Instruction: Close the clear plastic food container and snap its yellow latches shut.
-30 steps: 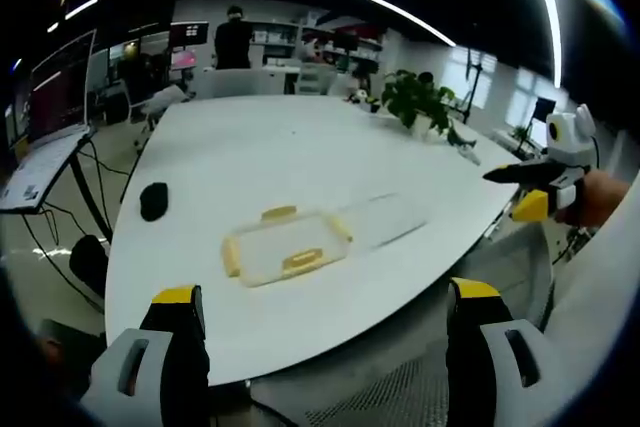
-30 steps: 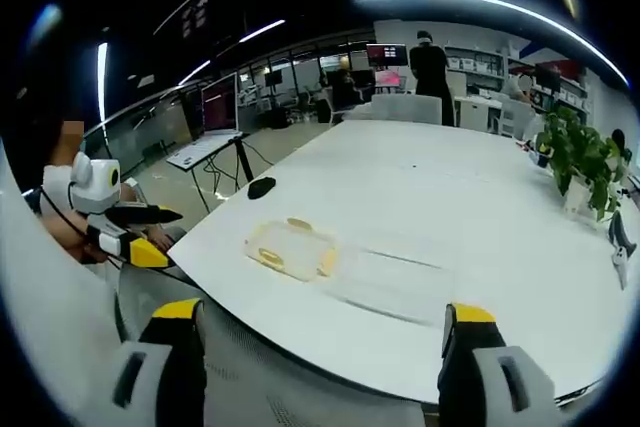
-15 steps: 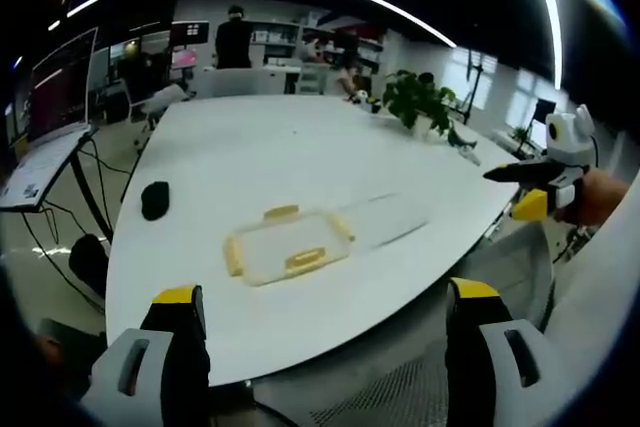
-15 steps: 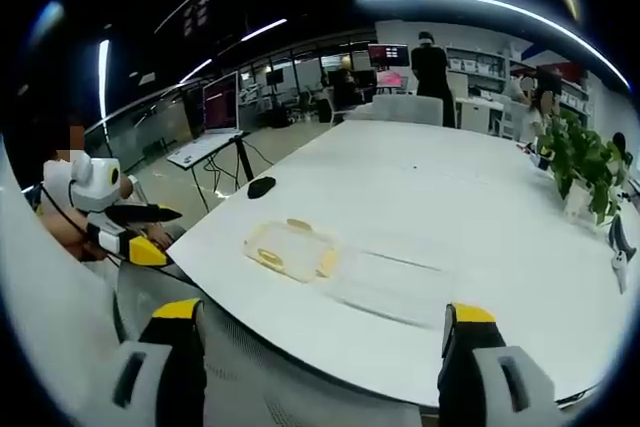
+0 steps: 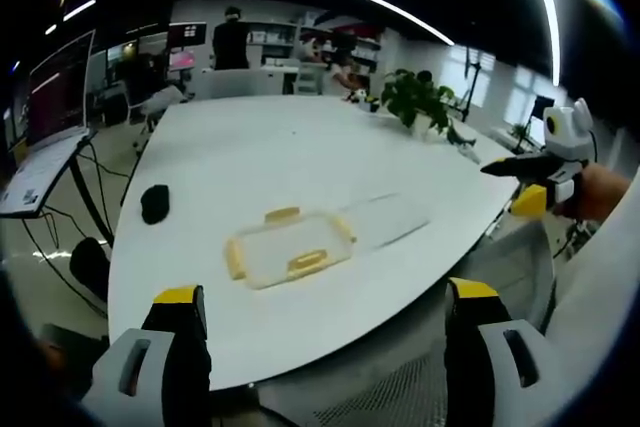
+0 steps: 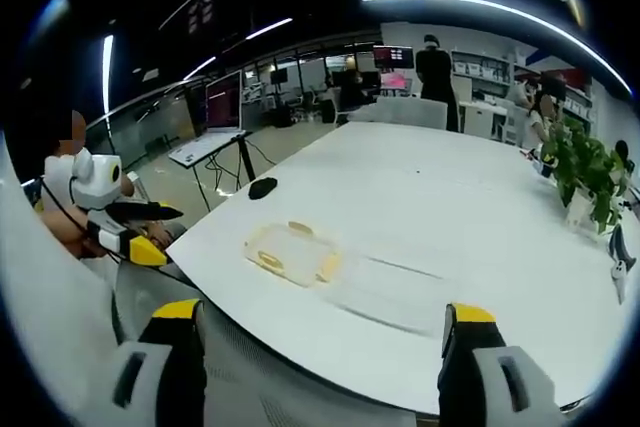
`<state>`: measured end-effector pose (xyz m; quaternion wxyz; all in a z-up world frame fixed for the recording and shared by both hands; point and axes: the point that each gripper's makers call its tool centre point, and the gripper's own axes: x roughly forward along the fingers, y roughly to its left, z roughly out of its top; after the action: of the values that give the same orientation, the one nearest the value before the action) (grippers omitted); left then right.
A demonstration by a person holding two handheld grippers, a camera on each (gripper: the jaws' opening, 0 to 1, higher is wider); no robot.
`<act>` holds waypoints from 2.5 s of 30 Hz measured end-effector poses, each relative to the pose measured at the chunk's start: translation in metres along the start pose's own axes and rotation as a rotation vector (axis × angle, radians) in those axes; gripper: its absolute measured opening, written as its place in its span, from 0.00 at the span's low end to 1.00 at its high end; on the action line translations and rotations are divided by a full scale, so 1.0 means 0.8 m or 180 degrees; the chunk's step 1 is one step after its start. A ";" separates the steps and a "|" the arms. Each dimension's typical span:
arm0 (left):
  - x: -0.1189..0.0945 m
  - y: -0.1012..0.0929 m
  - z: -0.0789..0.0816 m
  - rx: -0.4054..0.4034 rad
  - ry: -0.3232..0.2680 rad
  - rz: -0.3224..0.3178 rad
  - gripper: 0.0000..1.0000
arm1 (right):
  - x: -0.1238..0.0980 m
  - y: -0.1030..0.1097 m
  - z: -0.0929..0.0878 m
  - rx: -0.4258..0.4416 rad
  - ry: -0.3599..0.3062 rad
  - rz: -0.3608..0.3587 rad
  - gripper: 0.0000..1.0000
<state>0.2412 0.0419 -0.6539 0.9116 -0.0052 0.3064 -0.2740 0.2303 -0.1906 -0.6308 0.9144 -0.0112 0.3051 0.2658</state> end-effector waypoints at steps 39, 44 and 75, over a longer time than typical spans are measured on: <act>0.005 0.011 0.005 0.0334 0.0060 -0.0119 0.97 | 0.021 0.005 0.024 -0.0372 -0.0011 0.0068 0.99; 0.008 0.016 0.007 0.0437 0.0097 -0.0178 0.98 | 0.029 0.004 0.030 -0.0429 -0.0005 0.0098 0.99; 0.049 0.050 0.042 0.1558 0.0322 -0.0812 0.96 | 0.102 0.002 0.068 -0.1398 0.0206 0.0446 0.96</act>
<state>0.3062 0.0511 -0.6557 0.8274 0.1903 0.2730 -0.4523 0.3148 -0.1400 -0.6322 0.8591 -0.1972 0.2691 0.3882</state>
